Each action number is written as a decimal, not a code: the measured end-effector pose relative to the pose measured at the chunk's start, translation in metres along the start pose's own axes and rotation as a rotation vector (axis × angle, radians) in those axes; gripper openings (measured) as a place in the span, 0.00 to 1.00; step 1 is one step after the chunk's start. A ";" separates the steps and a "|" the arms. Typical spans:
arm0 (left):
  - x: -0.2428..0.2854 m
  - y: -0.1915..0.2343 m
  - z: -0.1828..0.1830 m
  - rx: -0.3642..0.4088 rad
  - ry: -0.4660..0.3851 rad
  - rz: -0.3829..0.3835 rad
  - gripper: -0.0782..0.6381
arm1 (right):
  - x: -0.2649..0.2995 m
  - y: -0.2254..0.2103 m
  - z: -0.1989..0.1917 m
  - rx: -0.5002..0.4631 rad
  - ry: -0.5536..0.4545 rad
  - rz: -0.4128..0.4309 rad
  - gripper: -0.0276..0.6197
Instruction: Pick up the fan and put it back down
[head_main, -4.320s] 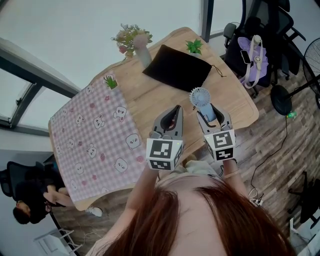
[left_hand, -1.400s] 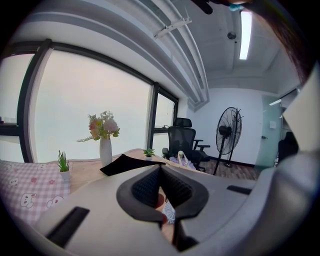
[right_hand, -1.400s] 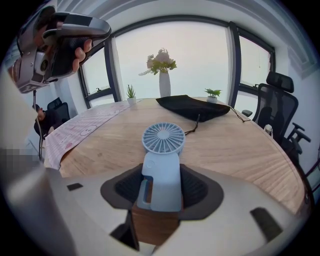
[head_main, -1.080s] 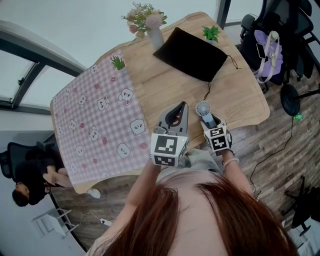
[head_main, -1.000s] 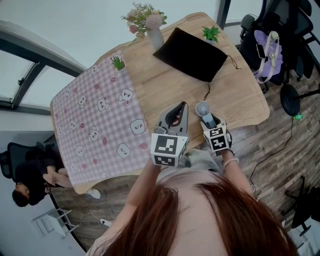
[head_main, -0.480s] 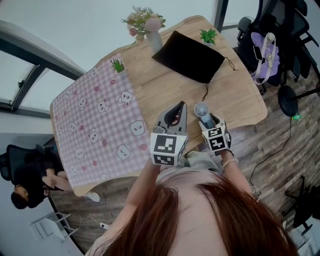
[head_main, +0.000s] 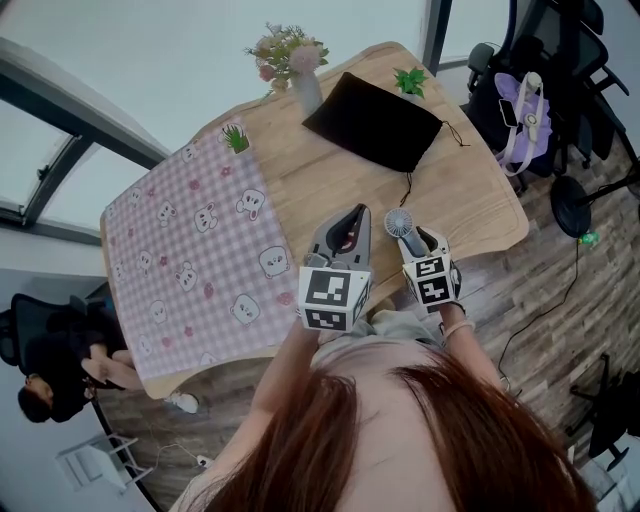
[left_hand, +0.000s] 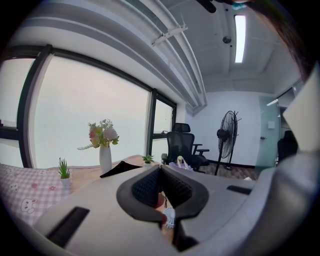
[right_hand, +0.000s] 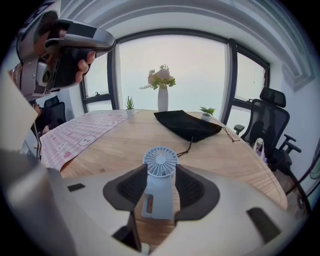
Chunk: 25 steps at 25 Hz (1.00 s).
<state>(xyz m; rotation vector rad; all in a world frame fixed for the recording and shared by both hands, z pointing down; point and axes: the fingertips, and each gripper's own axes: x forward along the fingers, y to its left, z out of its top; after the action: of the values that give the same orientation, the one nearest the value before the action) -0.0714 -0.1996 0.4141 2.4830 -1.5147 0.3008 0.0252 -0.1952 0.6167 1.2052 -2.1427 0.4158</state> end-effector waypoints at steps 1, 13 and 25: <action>-0.001 -0.001 0.000 0.001 -0.001 -0.001 0.13 | -0.002 0.000 0.002 0.004 -0.006 -0.003 0.31; -0.009 -0.003 0.007 0.013 -0.021 -0.003 0.13 | -0.025 -0.008 0.034 0.082 -0.104 -0.030 0.22; -0.020 -0.004 0.017 0.018 -0.046 0.001 0.13 | -0.054 -0.010 0.071 0.111 -0.230 -0.044 0.12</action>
<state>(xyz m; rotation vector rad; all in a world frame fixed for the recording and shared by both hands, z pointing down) -0.0759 -0.1853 0.3923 2.5202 -1.5377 0.2599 0.0277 -0.2047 0.5271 1.4196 -2.3066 0.3983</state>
